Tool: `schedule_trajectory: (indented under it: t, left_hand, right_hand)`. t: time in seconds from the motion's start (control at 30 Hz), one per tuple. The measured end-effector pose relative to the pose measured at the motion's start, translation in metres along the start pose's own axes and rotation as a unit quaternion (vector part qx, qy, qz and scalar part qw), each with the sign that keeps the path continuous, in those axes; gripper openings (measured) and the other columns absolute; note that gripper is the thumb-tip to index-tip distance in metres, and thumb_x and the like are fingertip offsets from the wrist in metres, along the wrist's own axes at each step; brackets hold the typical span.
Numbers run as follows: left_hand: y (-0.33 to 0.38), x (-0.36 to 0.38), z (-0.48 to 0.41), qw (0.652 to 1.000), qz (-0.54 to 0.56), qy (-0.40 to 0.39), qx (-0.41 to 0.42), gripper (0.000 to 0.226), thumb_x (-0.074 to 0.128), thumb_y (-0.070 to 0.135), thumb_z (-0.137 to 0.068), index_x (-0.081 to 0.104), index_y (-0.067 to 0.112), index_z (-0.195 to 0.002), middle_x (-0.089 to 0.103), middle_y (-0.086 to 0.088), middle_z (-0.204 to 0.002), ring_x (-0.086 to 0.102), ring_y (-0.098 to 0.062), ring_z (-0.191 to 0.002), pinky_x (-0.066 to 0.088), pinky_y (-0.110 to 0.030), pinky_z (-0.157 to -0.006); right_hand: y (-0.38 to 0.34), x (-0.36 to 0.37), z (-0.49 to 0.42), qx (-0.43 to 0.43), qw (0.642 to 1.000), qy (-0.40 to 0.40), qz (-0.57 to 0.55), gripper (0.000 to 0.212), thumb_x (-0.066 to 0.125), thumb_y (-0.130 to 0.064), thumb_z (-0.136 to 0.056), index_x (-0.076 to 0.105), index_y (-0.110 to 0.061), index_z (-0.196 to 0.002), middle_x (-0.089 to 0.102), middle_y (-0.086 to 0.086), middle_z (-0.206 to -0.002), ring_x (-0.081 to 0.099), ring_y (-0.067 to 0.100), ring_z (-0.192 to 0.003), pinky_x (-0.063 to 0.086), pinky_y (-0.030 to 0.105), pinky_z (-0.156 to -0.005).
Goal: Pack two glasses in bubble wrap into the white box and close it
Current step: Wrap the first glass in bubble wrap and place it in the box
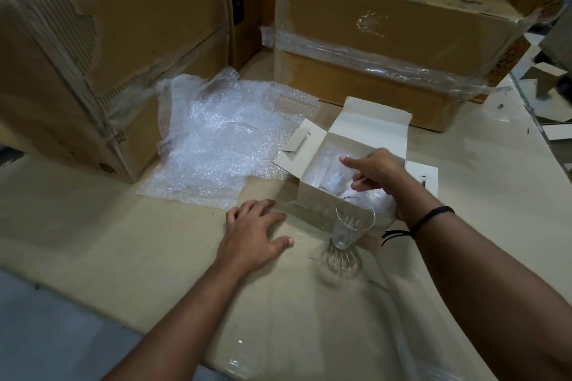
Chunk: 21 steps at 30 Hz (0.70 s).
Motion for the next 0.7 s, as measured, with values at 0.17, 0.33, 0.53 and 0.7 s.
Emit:
schedule_trajectory:
  t: [0.17,0.33,0.53,0.7]
  left_hand:
    - [0.001,-0.001,0.001,1.0,0.003,-0.007,0.002,0.057,0.057,0.068,-0.073,0.059,0.041,-0.124,0.04,0.014,-0.145,0.025,-0.01,-0.134,0.009,-0.033,-0.104]
    - [0.002,0.0,0.002,1.0,0.025,-0.012,0.008,0.049,0.062,0.061,-0.077,0.061,0.039,-0.121,0.043,0.014,-0.143,0.029,-0.011,-0.133,0.013,-0.034,-0.105]
    - [-0.041,-0.039,0.003,0.901,0.374,0.184,-0.122,0.018,0.062,0.004,-0.087,0.072,0.016,-0.095,0.068,0.006,-0.093,0.064,-0.018,-0.093,0.047,-0.022,-0.081]
    - [-0.067,-0.081,-0.024,0.939,0.188,0.287,-0.037,0.02,0.06,0.009,-0.078,0.072,0.018,-0.09,0.07,0.002,-0.097,0.059,-0.027,-0.096,0.034,-0.03,-0.083]
  right_hand:
    - [-0.011,-0.026,0.031,-0.041,0.995,0.02,-0.084,0.051,0.075,-0.038,-0.082,0.065,0.01,-0.095,0.072,0.02,-0.082,0.07,0.027,-0.063,0.061,0.037,-0.07]
    - [-0.032,-0.052,0.099,-0.157,0.968,0.125,-0.153,0.033,0.071,-0.032,-0.088,0.066,-0.002,-0.101,0.072,0.011,-0.083,0.066,0.022,-0.059,0.06,0.041,-0.065]
    - [-0.041,0.035,0.194,-0.292,0.93,0.174,-0.139,0.008,0.065,-0.017,-0.091,0.067,-0.017,-0.084,0.067,-0.003,-0.066,0.059,0.012,-0.053,0.05,0.027,-0.053]
    - [0.008,0.158,0.152,-0.228,0.966,0.096,0.078,0.039,0.06,-0.028,-0.09,0.06,-0.011,-0.126,0.062,0.009,-0.123,0.056,0.025,-0.114,0.041,0.03,-0.098]
Point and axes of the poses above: each hand's wrist, its own z-axis away from the middle knuckle, its own x-axis out of the palm, y = z × x, the point moved 8 cm from there along -z, towards the middle knuckle
